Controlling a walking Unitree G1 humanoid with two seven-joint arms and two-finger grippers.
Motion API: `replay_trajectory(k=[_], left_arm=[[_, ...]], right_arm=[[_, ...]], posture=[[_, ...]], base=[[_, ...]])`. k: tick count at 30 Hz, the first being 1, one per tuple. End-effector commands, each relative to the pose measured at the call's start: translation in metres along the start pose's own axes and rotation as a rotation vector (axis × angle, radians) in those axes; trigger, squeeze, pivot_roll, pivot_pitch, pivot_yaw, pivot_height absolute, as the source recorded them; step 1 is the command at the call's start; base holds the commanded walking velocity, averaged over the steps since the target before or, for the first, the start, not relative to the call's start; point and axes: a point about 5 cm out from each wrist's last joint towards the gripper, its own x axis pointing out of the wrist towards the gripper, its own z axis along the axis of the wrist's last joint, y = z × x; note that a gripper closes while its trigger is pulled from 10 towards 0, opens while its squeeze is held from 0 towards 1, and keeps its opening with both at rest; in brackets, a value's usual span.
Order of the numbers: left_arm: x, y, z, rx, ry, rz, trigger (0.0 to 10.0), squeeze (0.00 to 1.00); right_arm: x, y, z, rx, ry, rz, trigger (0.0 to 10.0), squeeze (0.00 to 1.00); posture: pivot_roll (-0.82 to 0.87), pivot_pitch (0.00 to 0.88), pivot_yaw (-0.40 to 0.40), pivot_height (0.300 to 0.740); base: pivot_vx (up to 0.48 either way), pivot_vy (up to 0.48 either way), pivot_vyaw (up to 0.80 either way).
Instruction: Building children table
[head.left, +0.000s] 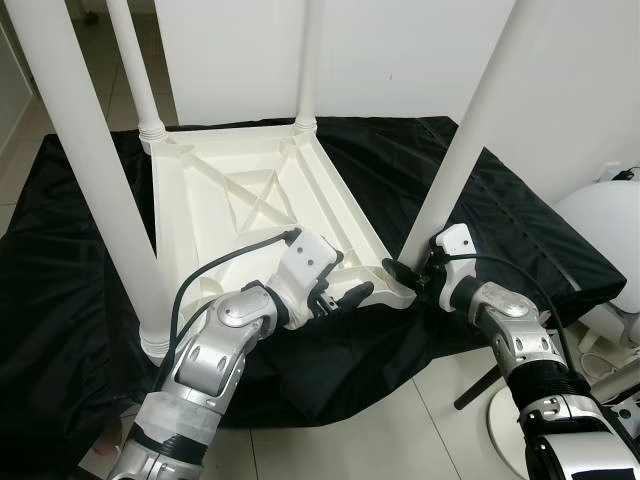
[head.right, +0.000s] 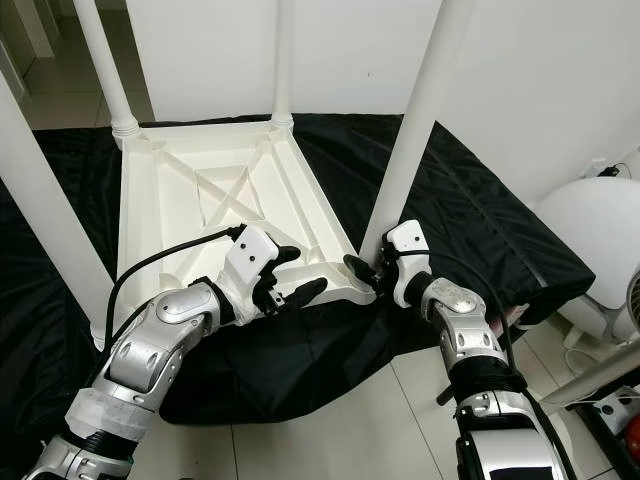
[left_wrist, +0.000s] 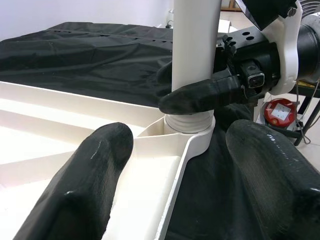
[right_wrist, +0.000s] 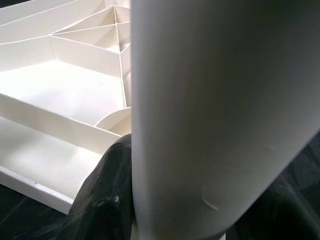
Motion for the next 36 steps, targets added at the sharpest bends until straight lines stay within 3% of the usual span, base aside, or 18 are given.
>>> replay_trajectory(k=[1,8,10,17,20,21,23,24,26,29,33,36], left_arm=[[0.0,0.002,0.002,0.003,-0.01,0.053,10.0,0.0],[-0.001,0.003,0.001,0.005,-0.003,0.061,10.0,0.0],[-0.001,0.002,0.0,0.005,0.002,0.064,10.0,0.0],[-0.002,0.0,0.0,-0.004,-0.001,0.058,10.0,0.0],[0.0,-0.001,-0.002,-0.012,0.002,0.052,10.0,0.0],[0.0,-0.001,-0.002,-0.012,0.002,0.052,10.0,0.0],[0.001,-0.003,-0.002,-0.014,0.004,0.041,10.0,0.0],[0.001,-0.003,-0.002,-0.014,0.004,0.041,10.0,0.0],[0.001,-0.003,-0.002,-0.014,0.005,0.036,10.0,0.0],[0.001,-0.003,-0.002,-0.014,0.005,0.034,10.0,0.0],[0.003,-0.003,-0.002,-0.016,0.004,0.023,10.0,0.0],[0.003,-0.004,-0.002,-0.015,0.004,0.018,10.0,0.0]], right_arm=[[0.001,0.006,-0.009,-0.02,0.051,0.033,10.0,0.0],[0.001,0.004,-0.012,0.01,0.047,-0.048,10.0,0.0],[0.001,0.005,-0.009,0.051,0.023,-0.146,10.0,0.0],[0.0,0.01,-0.006,0.126,0.001,-0.293,10.0,0.0],[-0.002,0.023,-0.004,0.209,-0.023,-0.448,10.0,0.0],[-0.002,0.023,-0.004,0.209,-0.023,-0.448,10.0,0.0],[-0.004,0.034,-0.003,0.273,-0.037,-0.628,10.0,0.0],[-0.004,0.034,-0.003,0.273,-0.037,-0.628,10.0,0.0],[-0.007,0.041,-0.003,0.308,-0.029,-0.748,10.0,0.0],[-0.009,0.048,0.001,0.326,-0.028,-0.821,10.0,0.0],[-0.005,0.073,0.012,0.375,-0.072,-0.838,10.0,0.0],[-0.007,0.071,0.011,0.377,-0.07,-0.84,10.0,0.0]], posture=[[0.03,0.0,-0.074,0.74],[0.02,0.0,-0.077,0.74],[0.02,0.0,-0.077,0.74],[0.0,0.0,-0.072,0.74],[-0.01,0.0,-0.069,0.74],[-0.01,0.0,-0.069,0.74],[-0.02,0.001,-0.057,0.74],[-0.02,0.001,-0.057,0.74],[-0.02,0.002,-0.055,0.74],[-0.03,0.005,-0.052,0.74],[-0.04,0.009,-0.037,0.74],[-0.04,0.009,-0.035,0.74]], base=[[0.0,0.0,0.0],[0.0,0.0,0.0],[0.0,0.0,0.0],[0.0,0.0,0.0],[0.0,0.0,0.0],[0.0,0.0,0.0],[0.0,0.0,0.0],[0.0,0.0,0.0],[0.0,0.0,0.0],[0.0,0.0,0.0],[0.0,0.0,0.0],[0.0,0.0,0.0]])
